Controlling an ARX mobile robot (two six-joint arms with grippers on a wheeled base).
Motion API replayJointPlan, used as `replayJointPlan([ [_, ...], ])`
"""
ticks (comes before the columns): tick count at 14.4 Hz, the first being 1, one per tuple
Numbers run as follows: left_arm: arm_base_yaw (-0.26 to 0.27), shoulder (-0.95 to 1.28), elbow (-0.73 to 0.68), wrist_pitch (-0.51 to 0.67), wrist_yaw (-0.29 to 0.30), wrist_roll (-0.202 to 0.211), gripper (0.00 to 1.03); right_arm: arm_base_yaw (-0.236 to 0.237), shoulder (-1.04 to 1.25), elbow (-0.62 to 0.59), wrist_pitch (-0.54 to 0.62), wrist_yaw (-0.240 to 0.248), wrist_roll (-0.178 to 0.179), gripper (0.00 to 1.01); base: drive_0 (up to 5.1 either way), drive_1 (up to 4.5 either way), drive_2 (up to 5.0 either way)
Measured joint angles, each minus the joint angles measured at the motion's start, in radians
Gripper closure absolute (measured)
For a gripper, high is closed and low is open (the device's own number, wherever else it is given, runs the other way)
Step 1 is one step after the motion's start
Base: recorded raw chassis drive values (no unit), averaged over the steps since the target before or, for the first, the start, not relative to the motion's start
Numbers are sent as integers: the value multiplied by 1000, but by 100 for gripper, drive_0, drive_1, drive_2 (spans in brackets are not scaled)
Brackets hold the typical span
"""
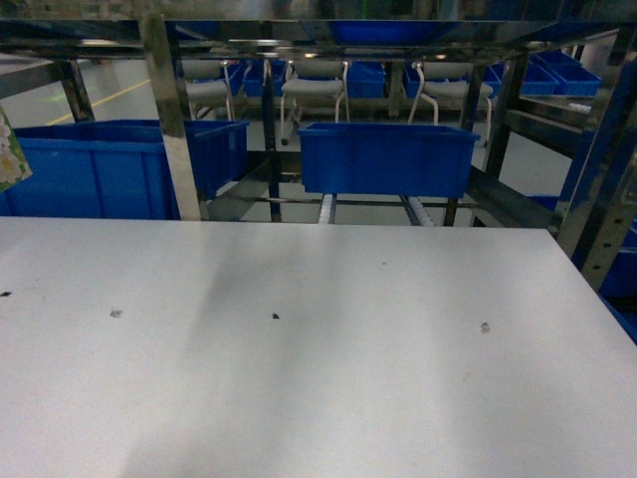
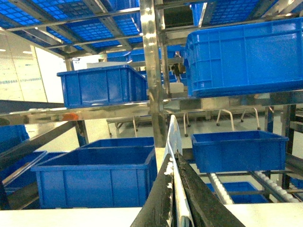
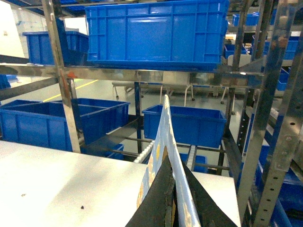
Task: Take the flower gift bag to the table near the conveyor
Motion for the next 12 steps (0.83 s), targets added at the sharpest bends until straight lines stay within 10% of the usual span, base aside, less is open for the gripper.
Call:
replayJointPlan([
  [12, 0, 0, 0, 0, 0, 0, 101, 0, 0, 0, 2, 0, 0, 99, -492, 307, 182],
])
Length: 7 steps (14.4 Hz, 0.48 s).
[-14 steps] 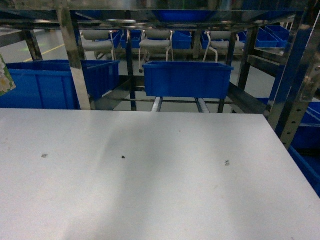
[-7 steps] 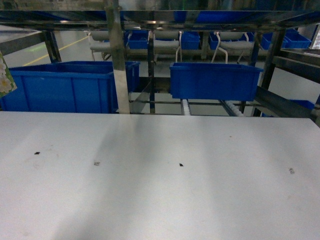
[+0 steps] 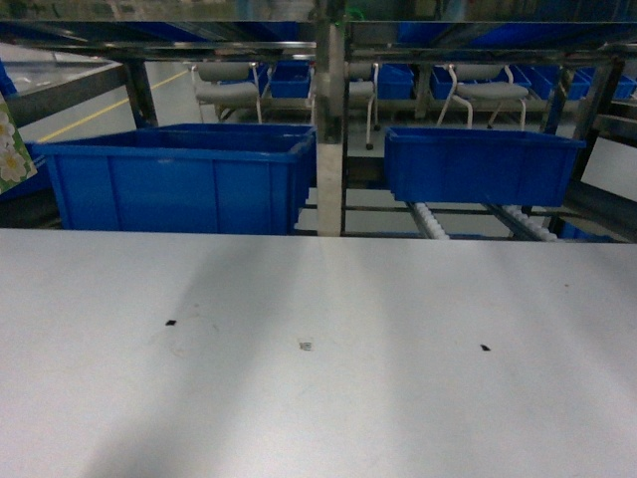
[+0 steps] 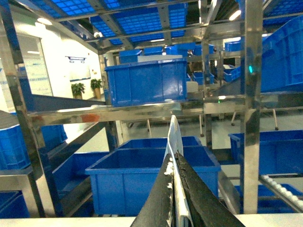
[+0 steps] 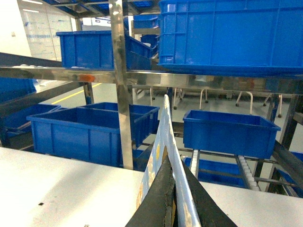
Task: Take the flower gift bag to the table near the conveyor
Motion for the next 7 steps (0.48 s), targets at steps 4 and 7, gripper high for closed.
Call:
replayJointPlan([
  [4, 6, 1, 0, -5, -5, 0, 101, 1, -1, 0, 2, -9, 0, 99, 0, 0, 0],
  [7, 5, 0, 0, 0, -3, 3, 101, 0, 2, -1, -6, -6, 0, 99, 0, 0, 0],
])
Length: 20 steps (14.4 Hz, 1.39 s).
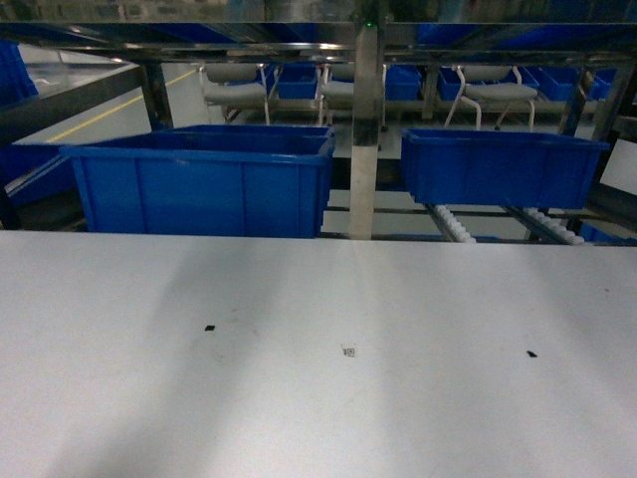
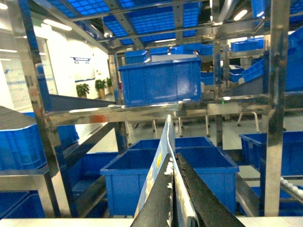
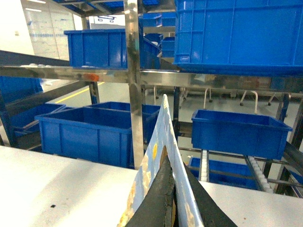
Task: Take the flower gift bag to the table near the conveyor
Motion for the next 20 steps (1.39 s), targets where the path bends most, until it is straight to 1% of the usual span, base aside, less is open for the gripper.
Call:
replayJointPlan([
  [12, -4, 5, -1, 0, 3, 0, 101, 0, 3, 0, 3, 3, 0, 99, 0, 20, -19],
  [17, -5, 4, -1, -1, 8, 0, 101, 0, 2, 0, 4, 7, 0, 99, -420, 147, 347],
  [20, 2, 0, -1, -2, -5, 0, 101, 1, 2, 0, 6, -3, 0, 99, 0, 0, 0],
])
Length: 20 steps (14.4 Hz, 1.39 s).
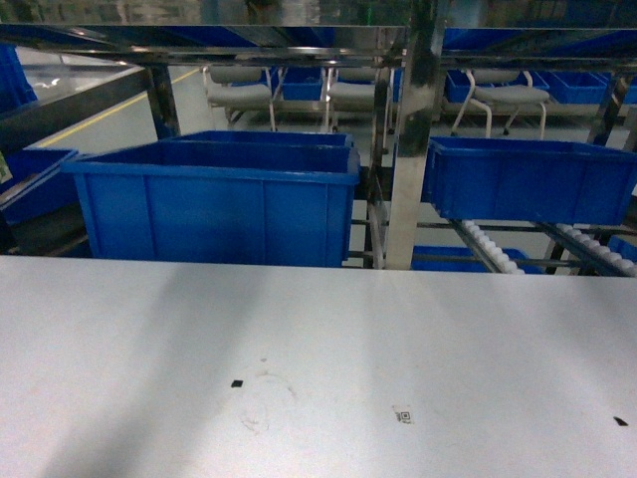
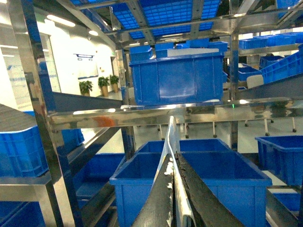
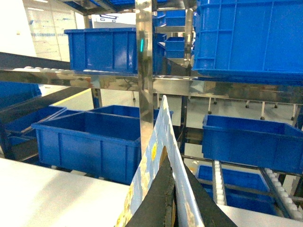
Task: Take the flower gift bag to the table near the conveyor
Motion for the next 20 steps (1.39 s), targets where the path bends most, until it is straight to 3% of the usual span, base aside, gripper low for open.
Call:
replayJointPlan([
  [6, -6, 5, 0, 0, 10, 0, 101, -1, -3, 0, -2, 10, 0, 99, 11, -261, 282],
  [13, -6, -2, 0, 2, 8, 0, 101, -8, -3, 0, -3, 8, 0, 99, 0, 0, 0],
  [14, -6, -2, 0, 1, 8, 0, 101, -35, 10, 0, -3, -26, 2, 99, 0, 0, 0],
  [17, -6, -2, 0, 1, 8, 0, 101, -68, 97, -6, 47, -64, -5, 99, 0, 0, 0],
  [20, -6, -2, 0, 1, 8, 0, 101, -109, 280, -10, 222, -138, -25, 99, 0, 0, 0],
])
